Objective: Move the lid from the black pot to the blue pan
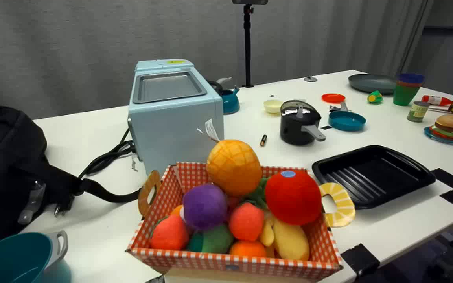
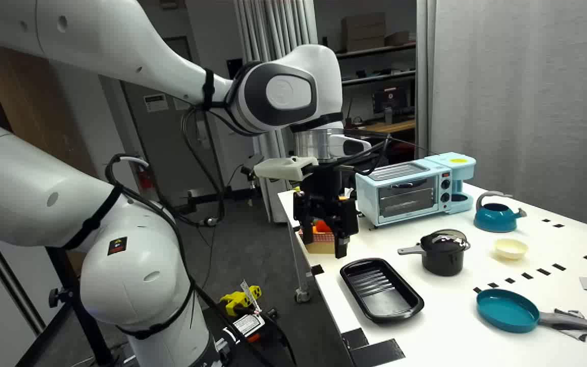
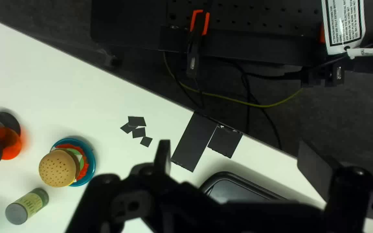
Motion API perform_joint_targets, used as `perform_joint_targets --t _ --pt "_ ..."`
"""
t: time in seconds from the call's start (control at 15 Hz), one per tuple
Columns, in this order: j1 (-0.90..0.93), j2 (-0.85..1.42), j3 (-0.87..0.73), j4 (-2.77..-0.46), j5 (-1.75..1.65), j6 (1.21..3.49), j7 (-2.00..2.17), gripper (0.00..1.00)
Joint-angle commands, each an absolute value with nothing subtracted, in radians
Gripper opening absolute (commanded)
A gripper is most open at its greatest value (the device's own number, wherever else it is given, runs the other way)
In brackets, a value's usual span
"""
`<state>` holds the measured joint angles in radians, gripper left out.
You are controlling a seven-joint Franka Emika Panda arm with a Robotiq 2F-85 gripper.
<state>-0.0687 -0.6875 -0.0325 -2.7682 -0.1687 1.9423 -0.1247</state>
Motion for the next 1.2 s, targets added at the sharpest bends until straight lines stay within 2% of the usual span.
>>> perform_joint_targets --t 0.0,1.13 --pt "-0.059 -0.687 -0.041 -2.767 -0.174 1.940 -0.119 1.00" --pt "-0.060 -0.645 -0.046 -2.739 -0.168 1.959 -0.113 1.00"
